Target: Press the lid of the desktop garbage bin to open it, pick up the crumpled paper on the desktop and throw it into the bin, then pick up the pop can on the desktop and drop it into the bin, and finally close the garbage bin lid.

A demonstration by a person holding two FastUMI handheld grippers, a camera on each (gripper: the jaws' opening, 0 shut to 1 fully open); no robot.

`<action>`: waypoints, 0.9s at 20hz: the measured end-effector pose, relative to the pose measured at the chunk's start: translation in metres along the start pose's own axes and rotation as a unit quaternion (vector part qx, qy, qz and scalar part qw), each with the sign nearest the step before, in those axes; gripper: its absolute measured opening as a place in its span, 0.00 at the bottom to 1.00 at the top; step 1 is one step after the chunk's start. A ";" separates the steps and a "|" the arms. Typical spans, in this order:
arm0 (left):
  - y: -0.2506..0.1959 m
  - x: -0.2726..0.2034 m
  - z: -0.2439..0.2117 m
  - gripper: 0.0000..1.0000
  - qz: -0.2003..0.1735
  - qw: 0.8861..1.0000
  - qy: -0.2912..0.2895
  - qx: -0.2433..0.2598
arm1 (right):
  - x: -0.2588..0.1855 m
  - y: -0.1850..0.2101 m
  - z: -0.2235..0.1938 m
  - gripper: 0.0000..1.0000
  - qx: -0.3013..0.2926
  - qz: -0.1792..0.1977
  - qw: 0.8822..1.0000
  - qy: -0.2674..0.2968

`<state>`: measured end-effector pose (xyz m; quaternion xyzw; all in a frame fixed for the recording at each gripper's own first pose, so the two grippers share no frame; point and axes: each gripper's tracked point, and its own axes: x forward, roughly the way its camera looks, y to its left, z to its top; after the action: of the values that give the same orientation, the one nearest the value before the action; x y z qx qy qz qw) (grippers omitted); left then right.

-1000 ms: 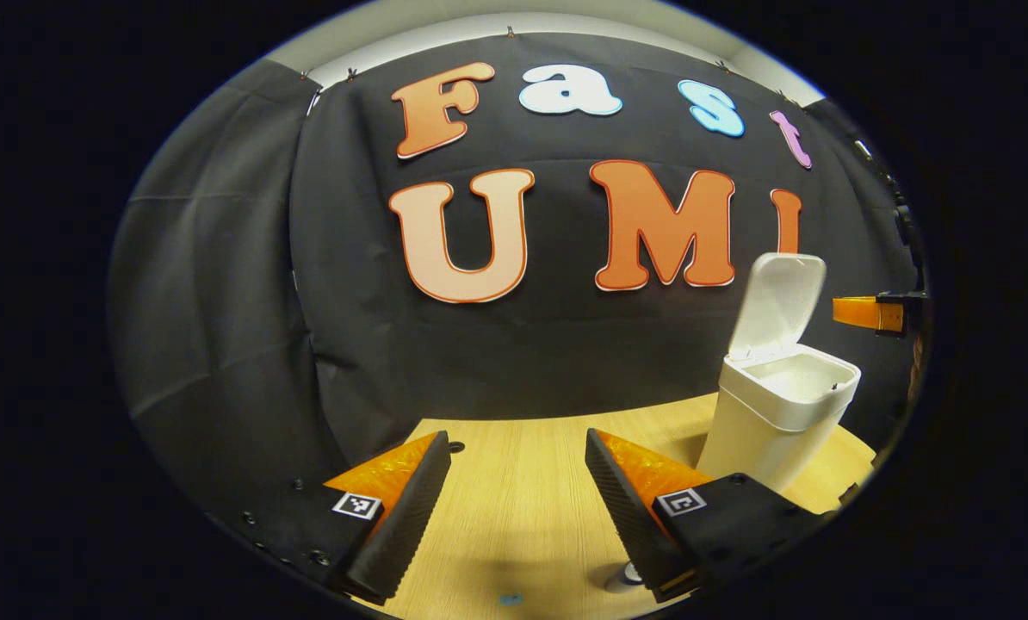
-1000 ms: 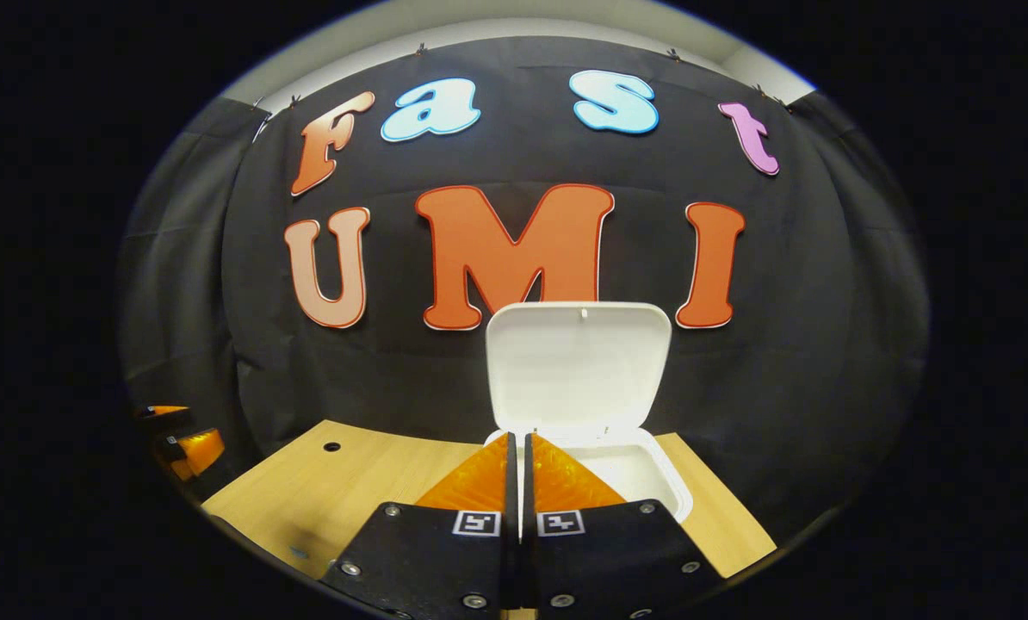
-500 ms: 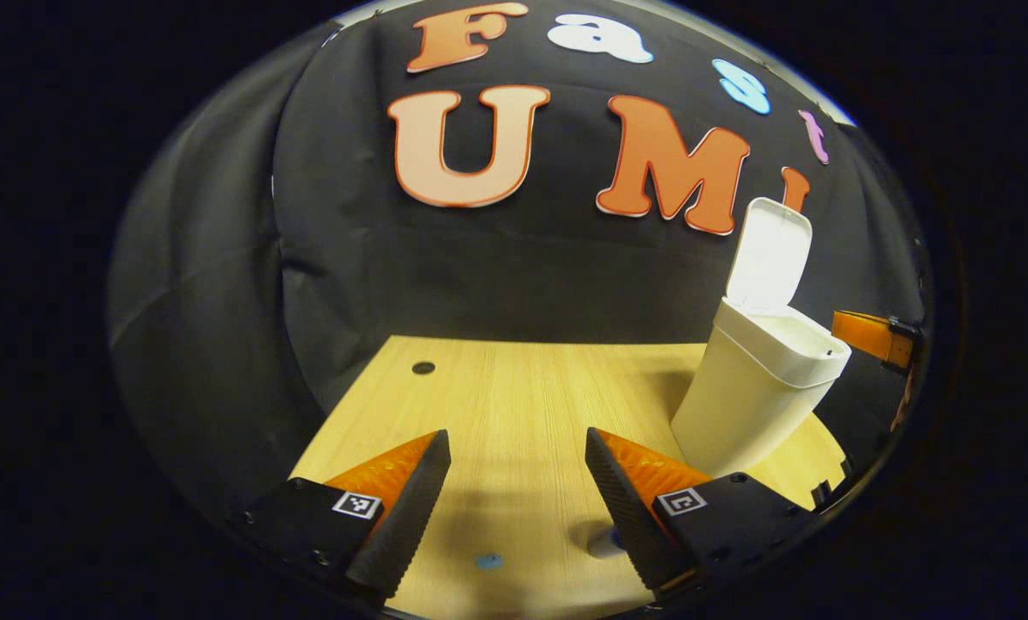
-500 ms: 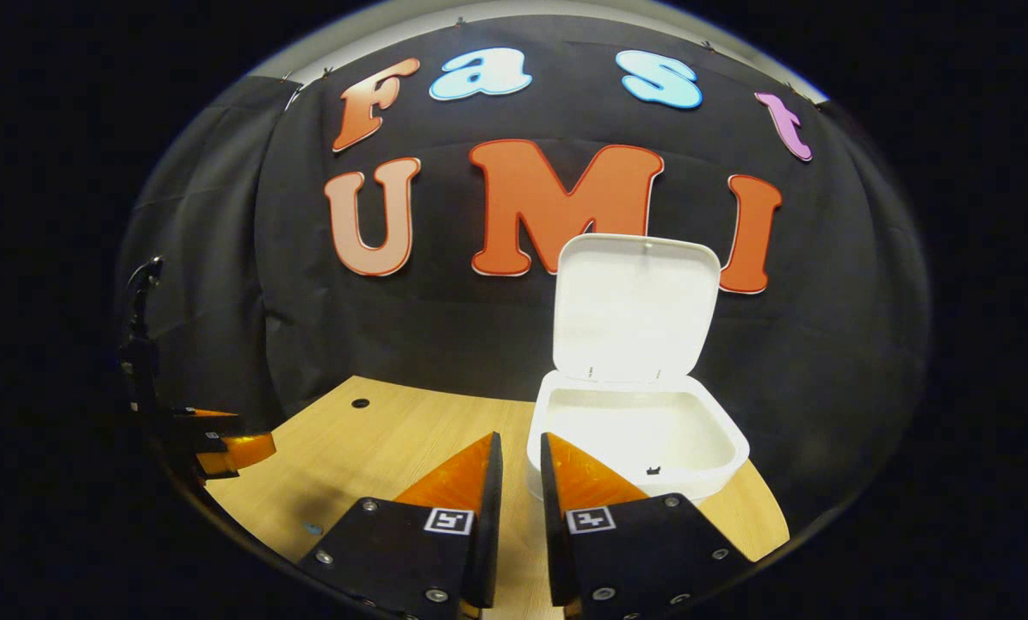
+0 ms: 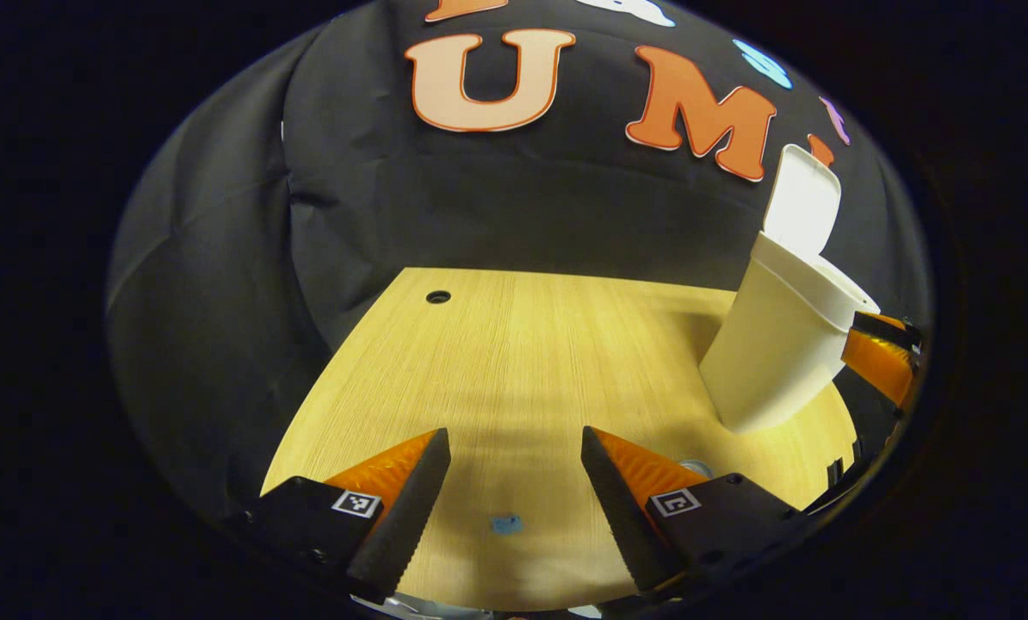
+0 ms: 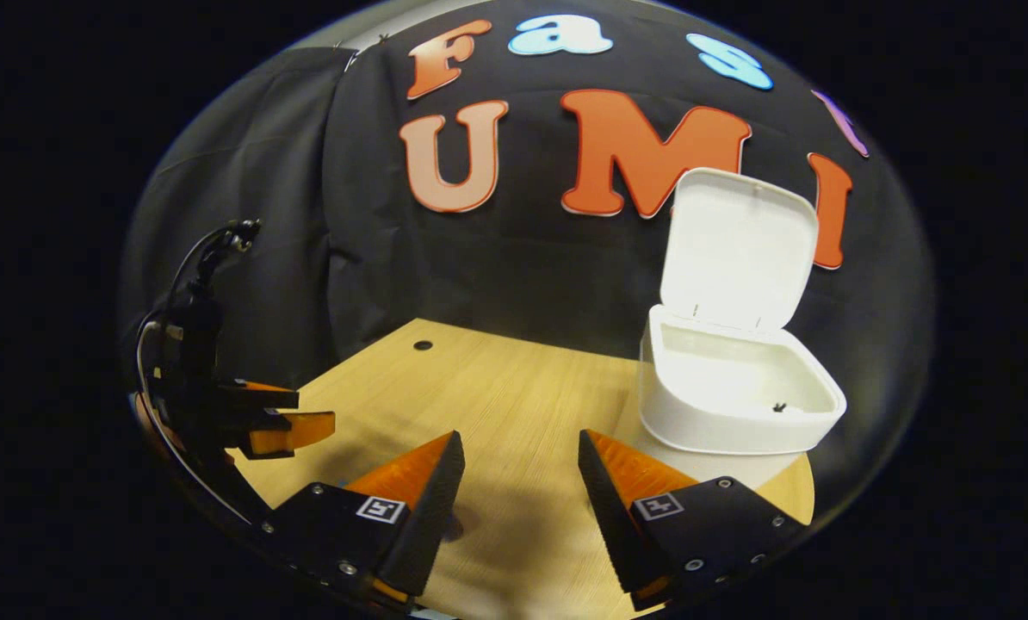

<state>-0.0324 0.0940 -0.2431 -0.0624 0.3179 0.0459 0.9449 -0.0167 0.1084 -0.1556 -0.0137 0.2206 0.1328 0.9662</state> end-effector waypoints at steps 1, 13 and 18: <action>0.001 0.002 -0.008 0.98 0.003 1.000 0.007 -0.001 | 0.004 0.008 -0.012 0.84 -0.003 0.012 1.000 0.012; 0.013 0.018 -0.089 0.98 0.003 0.994 0.112 0.002 | 0.018 0.056 -0.057 0.97 -0.038 0.111 0.986 0.120; 0.010 0.036 -0.115 0.98 -0.003 0.988 0.154 0.012 | 0.018 0.055 -0.055 0.98 -0.043 0.132 0.979 0.150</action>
<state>-0.0735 0.0891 -0.3570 -0.0584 0.4603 0.0296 0.8853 -0.0382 0.1615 -0.2111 -0.0459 0.3574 0.2647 0.8945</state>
